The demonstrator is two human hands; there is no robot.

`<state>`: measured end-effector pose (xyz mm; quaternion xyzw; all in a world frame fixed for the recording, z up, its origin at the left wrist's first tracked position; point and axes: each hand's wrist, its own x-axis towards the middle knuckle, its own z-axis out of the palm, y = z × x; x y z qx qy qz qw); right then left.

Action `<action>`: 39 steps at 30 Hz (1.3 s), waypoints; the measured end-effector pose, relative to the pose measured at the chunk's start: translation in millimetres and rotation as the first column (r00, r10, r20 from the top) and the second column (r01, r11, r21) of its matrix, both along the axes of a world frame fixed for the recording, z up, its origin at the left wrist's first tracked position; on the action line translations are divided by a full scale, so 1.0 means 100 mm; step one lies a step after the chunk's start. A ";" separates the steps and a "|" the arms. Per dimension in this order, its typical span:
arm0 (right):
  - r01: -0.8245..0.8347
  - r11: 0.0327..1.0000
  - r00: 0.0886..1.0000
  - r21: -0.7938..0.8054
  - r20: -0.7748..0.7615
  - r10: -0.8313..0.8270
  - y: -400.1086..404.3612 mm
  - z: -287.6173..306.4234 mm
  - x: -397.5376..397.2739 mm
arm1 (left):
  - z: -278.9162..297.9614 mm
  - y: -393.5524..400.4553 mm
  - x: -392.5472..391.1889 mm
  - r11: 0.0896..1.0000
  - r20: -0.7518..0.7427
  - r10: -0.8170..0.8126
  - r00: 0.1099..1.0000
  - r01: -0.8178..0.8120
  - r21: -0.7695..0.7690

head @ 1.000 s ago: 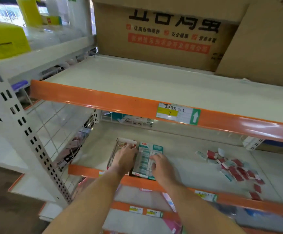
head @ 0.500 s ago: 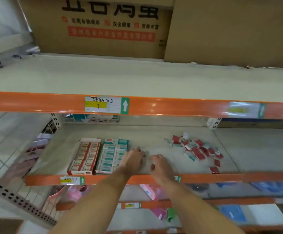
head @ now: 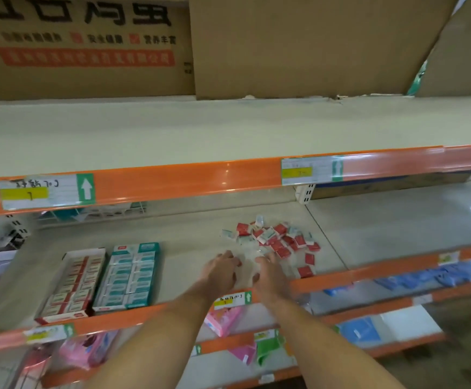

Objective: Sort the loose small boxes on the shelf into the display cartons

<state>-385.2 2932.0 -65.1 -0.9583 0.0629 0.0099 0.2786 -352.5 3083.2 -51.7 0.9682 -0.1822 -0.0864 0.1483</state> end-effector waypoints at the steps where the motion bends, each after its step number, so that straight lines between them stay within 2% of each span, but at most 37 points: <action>1: 0.026 1.000 1.000 0.005 0.008 -0.026 -0.10 0.00 0.01 | -0.01 -0.09 0.01 1.000 0.002 -0.021 1.000 0.021 0.018; 3: 0.056 0.998 0.998 -0.005 0.016 -0.055 -0.28 -0.01 0.04 | -0.03 -0.28 0.00 0.999 0.021 -0.051 0.999 0.050 0.021; 6: 0.033 0.994 0.999 0.102 -0.034 -0.030 -0.46 0.00 0.07 | -0.09 -0.54 -0.04 0.998 0.056 -0.070 0.996 0.069 0.005; 11: -0.004 0.978 0.996 0.206 -0.088 0.022 -0.60 0.03 0.15 | -0.26 -0.87 -0.12 0.998 0.023 -0.060 0.998 0.059 0.031; 17: 0.050 0.979 0.998 0.196 -0.051 -0.041 -0.66 -0.03 0.26 | -0.29 -0.95 -0.10 0.997 0.050 -0.038 0.998 0.034 0.070; 20: 0.117 0.975 0.993 0.191 -0.037 -0.112 -0.63 -0.03 0.26 | -0.31 -0.95 -0.11 1.000 0.074 0.028 0.997 -0.028 -0.009; 22: 0.131 0.977 0.991 0.170 -0.040 -0.126 -0.60 -0.05 0.26 | -0.33 -0.93 -0.11 0.984 0.036 0.145 0.989 -0.140 -0.111; 24: 0.106 0.988 0.994 0.114 -0.034 -0.103 -0.60 -0.07 0.27 | -0.36 -0.88 -0.12 0.910 -0.069 0.303 0.951 -0.310 -0.274; 26: 0.063 0.995 0.998 0.073 -0.030 -0.061 -0.61 -0.08 0.26 | -0.40 -0.80 -0.13 0.825 -0.139 0.388 0.911 -0.411 -0.389; 29: 0.040 0.998 0.999 0.054 -0.003 -0.040 -0.65 -0.08 0.27 | -0.44 -0.73 -0.10 0.751 -0.200 0.416 0.887 -0.459 -0.475; 32: 0.038 0.991 0.995 0.130 0.083 -0.049 -0.69 -0.12 0.24 | -0.45 -0.69 -0.06 0.706 -0.242 0.422 0.874 -0.484 -0.517; 35: 0.060 0.987 0.984 0.147 0.158 -0.083 -0.67 -0.18 0.21 | -0.48 -0.68 -0.06 0.726 -0.219 0.416 0.883 -0.467 -0.505; 39: 0.108 0.985 0.983 0.138 0.135 -0.127 -0.61 -0.17 0.24 | -0.52 -0.68 -0.06 0.728 -0.180 0.418 0.890 -0.447 -0.519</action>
